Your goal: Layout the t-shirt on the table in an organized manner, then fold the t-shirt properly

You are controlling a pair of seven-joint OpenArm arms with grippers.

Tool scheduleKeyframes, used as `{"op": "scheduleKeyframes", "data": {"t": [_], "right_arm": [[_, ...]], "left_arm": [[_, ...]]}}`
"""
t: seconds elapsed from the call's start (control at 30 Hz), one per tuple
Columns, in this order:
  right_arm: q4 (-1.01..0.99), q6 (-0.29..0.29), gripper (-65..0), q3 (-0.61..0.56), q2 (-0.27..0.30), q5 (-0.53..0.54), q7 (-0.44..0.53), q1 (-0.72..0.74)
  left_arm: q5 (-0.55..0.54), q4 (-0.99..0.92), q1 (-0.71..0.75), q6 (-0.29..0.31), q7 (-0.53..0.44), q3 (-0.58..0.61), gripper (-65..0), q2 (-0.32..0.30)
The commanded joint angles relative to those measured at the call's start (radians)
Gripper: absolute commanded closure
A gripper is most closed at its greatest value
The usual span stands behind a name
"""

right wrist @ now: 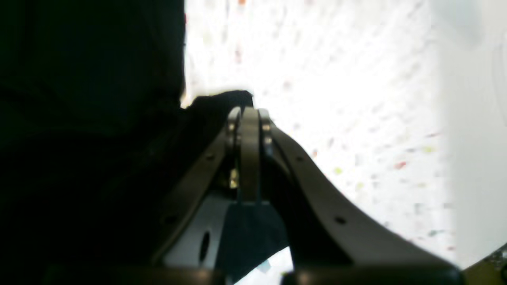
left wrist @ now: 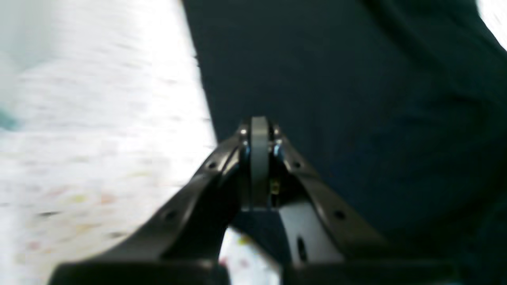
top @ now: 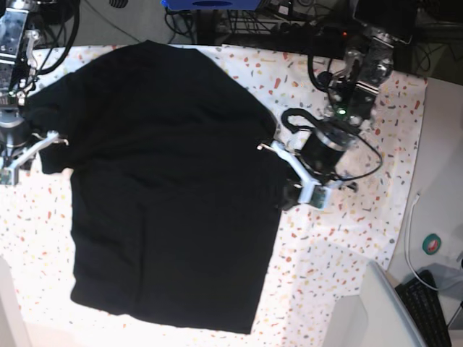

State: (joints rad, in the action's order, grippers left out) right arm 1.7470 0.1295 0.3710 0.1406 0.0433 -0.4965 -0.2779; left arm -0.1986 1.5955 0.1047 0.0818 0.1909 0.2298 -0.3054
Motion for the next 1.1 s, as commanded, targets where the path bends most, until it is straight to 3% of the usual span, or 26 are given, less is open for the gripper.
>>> {"op": "scheduleKeyframes", "data": {"t": [0.0,0.13,0.4,0.5,0.67,0.73,0.87,1.07], "right_arm": [[0.074,0.0,0.0,0.003,0.011,0.007,0.009,-0.007],[0.259,0.0,0.0,0.047,-0.009,0.007,-0.006,-0.067],[0.267,0.0,0.0,0.092,-0.065,0.007,0.003,-0.134],[0.229,0.003,0.0,0.104,-0.092,0.007,0.117,-0.163],[0.155,0.005,0.0,0.13,-0.088,0.008,0.497,-0.169],[0.147,0.005,0.0,0.13,-0.089,0.007,0.572,-0.179],[0.147,0.005,0.0,0.13,-0.086,0.008,0.599,-0.238],[0.141,0.005,0.0,0.13,-0.091,0.008,0.622,-0.255]], "left_arm": [[-0.005,0.065,0.005,0.005,-0.032,-0.025,0.0,0.005],[-0.003,0.15,0.046,0.011,-0.032,-0.125,0.0,0.004],[-0.003,0.173,0.073,0.011,-0.037,-0.16,0.0,0.004],[-0.003,0.17,0.085,0.013,-0.041,-0.16,0.0,-0.001],[-0.003,0.179,0.054,0.013,-0.043,-0.155,0.0,-0.01],[-0.002,0.167,0.046,0.013,-0.043,-0.152,0.0,-0.018],[-0.002,0.184,0.086,0.013,-0.067,-0.16,0.0,-0.039],[-0.002,0.121,0.126,0.013,-0.288,-0.148,0.0,-0.108]]}}
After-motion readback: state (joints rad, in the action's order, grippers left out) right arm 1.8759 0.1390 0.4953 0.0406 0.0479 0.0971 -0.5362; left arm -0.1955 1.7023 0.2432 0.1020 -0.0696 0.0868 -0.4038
